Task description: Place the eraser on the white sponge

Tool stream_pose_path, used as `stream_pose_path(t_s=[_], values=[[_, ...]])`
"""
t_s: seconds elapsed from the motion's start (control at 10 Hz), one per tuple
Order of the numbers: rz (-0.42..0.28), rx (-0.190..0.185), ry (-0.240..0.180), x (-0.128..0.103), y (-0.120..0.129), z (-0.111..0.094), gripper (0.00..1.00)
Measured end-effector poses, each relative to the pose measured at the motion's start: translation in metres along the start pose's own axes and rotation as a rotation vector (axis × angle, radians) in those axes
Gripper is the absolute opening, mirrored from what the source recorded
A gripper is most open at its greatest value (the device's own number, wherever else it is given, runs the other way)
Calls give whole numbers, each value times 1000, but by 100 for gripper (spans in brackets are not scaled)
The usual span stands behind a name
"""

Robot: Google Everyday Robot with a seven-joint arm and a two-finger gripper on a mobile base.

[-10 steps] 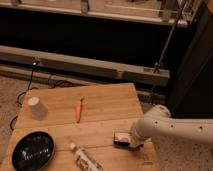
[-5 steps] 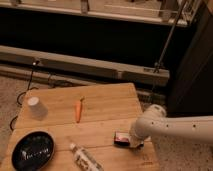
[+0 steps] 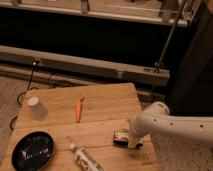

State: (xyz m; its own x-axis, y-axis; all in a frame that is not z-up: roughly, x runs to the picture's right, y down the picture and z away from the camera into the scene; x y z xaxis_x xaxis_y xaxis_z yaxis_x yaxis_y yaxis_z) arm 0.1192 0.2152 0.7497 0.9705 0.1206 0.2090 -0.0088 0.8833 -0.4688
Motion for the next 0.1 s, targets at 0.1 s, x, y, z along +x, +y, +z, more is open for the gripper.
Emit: stream_pose_path(t_s=[0.1], values=[[-22, 8, -2, -1, -2, -8, 80]])
